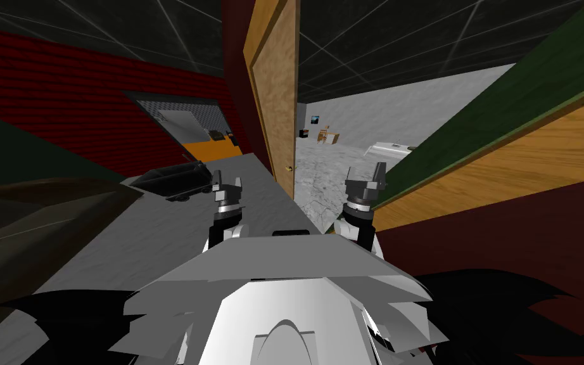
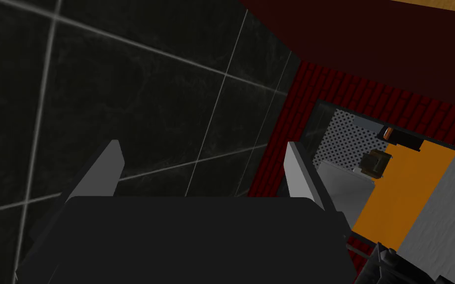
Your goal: Push the door open
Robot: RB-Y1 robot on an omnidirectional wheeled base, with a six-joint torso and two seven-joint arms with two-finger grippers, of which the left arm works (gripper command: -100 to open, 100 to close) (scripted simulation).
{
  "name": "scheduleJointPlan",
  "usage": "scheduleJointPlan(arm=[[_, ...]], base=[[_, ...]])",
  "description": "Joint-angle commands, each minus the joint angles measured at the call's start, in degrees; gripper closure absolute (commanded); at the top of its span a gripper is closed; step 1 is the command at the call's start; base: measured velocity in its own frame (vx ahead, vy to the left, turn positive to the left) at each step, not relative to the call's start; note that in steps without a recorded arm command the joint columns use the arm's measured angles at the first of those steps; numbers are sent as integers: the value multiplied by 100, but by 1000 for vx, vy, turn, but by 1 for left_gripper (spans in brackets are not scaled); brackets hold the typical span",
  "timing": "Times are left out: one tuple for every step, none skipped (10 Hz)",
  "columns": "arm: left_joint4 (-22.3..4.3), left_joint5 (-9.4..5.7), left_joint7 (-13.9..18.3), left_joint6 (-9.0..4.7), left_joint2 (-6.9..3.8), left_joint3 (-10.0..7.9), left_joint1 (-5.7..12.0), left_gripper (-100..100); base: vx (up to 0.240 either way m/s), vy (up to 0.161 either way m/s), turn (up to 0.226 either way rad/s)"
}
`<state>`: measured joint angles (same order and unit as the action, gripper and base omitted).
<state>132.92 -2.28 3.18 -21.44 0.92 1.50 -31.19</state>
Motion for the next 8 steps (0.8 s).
scheduleJointPlan(arm=[[-166,11,-3,-49,-57,70,43,-100],[-275,18,-5,-81,-90,115,72,-100],[-386,26,-7,-114,-123,162,101,-100],[-544,36,-10,-160,-164,228,142,-100],[-622,41,-11,-183,-184,261,163,-100],[-789,52,-14,-232,-225,331,206,-100],[-887,59,-16,-261,-246,373,232,-100],[-986,66,-18,-290,-267,414,258,-100]], base=[[222,29,-80],[164,46,-86],[129,56,-70],[122,62,-91],[122,54,-66],[133,48,-78],[130,57,-92],[116,53,-62]])
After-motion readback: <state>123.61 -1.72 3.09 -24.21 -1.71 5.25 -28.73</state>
